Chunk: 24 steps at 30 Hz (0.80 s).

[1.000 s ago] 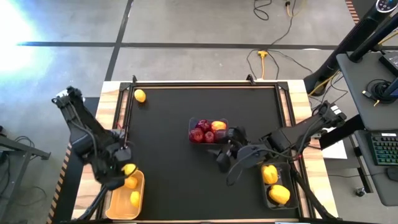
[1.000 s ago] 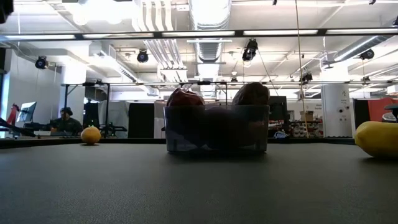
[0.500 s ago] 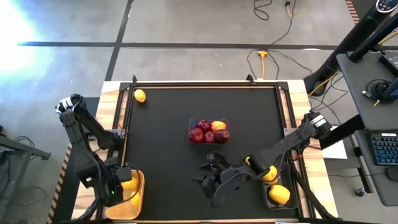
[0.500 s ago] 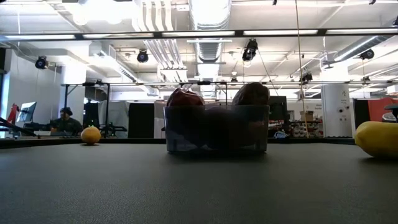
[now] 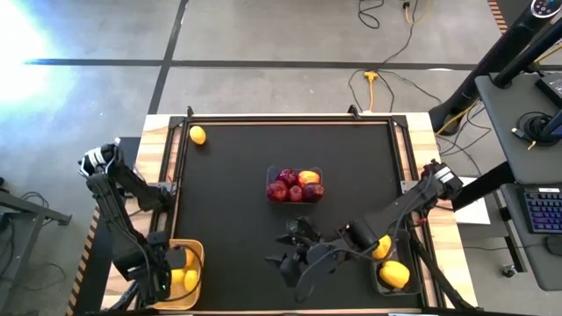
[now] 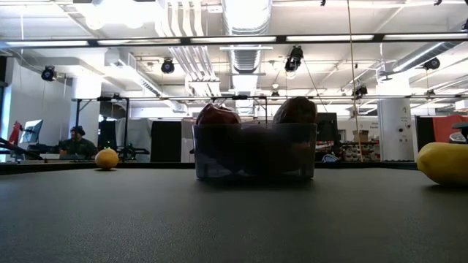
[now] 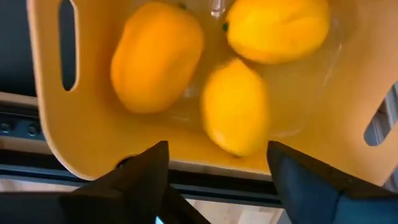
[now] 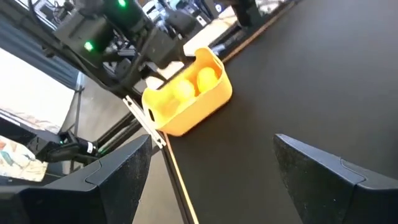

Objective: Sort produce into baskets
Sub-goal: Put the yellow lemon into the yellow bin

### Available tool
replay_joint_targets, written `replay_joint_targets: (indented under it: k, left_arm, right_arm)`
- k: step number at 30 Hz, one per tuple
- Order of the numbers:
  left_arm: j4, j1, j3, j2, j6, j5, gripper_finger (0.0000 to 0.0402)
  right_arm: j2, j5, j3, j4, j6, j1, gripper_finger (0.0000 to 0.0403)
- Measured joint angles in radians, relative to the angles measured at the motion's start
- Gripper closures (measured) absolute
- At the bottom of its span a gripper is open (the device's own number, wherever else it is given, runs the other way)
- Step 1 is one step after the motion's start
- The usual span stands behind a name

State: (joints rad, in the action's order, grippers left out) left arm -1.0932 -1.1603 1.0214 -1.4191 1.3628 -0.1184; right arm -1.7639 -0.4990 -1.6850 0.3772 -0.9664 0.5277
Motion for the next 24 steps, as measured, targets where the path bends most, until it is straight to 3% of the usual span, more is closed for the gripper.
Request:
replay_joint_targets:
  k: [6,8,13,19,24]
  left_arm:
    - [-0.088,0.003,0.014,0.058,0.011,0.02,0.0096]
    - [-0.178,0.002,0.062,0.083,0.01,0.126,0.009]
    - [-0.48,0.085,0.206,0.144,0.042,0.518,0.0094]
    - [-0.371,0.475,0.171,0.281,0.015,0.818,0.0097]
    - [-0.315,0.893,0.082,0.33,-0.072,0.972,0.0097]
  right_arm:
    - [0.007,-0.002,-0.115,0.103,0.067,-0.009,0.0078]
    - [0.008,-0.002,-0.164,0.157,0.084,-0.011,0.0078]
    - [0.009,-0.041,-0.302,0.323,0.146,-0.02,0.0078]
    - [0.01,-0.181,-0.395,0.404,0.25,-0.02,0.0078]
    - [0.011,-0.178,-0.423,0.42,0.272,-0.023,0.0078]
